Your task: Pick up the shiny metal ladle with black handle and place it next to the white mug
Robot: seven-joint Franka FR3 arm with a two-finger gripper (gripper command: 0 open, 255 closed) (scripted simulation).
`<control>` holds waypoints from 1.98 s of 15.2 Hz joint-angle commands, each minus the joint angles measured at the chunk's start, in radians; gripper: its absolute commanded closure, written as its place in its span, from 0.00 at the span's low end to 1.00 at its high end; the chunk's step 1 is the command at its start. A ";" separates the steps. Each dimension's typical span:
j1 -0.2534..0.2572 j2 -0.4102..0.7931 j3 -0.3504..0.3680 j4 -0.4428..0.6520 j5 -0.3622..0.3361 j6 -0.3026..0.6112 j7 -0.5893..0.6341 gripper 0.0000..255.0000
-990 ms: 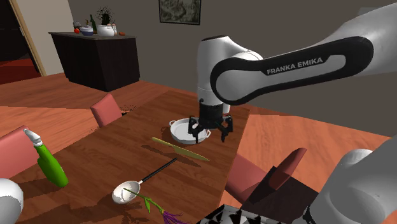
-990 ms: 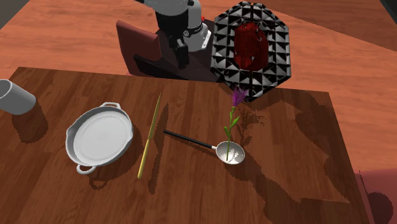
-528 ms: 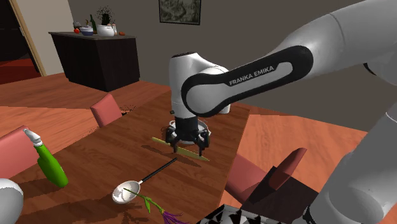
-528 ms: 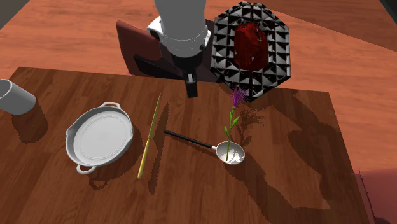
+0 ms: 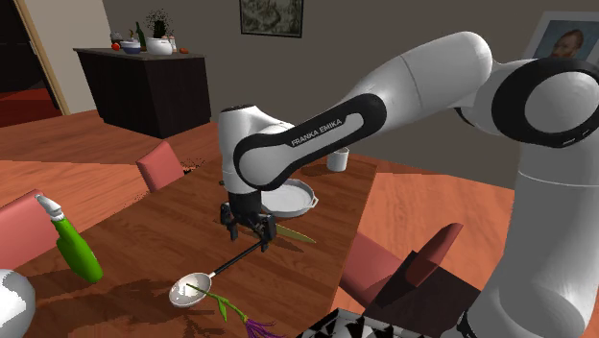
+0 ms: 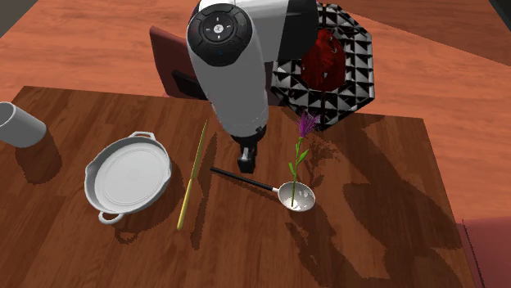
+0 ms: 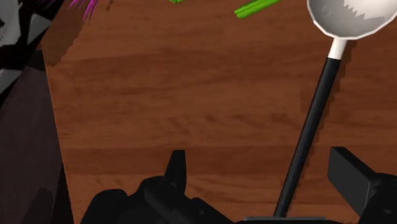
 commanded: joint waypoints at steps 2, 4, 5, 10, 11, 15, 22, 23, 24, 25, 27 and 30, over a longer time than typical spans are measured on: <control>0.046 0.136 -0.030 0.117 -0.037 0.009 0.124 0.00; 0.077 0.219 -0.053 0.201 -0.050 0.008 0.190 0.00; 0.092 0.260 -0.065 0.245 -0.054 0.007 0.221 0.00; 0.102 0.287 -0.074 0.228 -0.064 0.050 0.231 0.00; 0.104 0.293 -0.076 0.223 -0.067 0.061 0.232 0.00; 0.109 0.309 -0.081 0.210 -0.074 0.089 0.237 0.00; 0.109 0.309 -0.081 0.210 -0.074 0.089 0.237 1.00; 0.109 0.309 -0.081 0.210 -0.074 0.089 0.237 1.00; 0.109 0.309 -0.081 0.210 -0.074 0.089 0.237 1.00; 0.109 0.309 -0.081 0.210 -0.074 0.089 0.237 1.00; 0.109 0.309 -0.081 0.210 -0.074 0.089 0.237 1.00; 0.109 0.308 -0.081 0.210 -0.074 0.089 0.237 1.00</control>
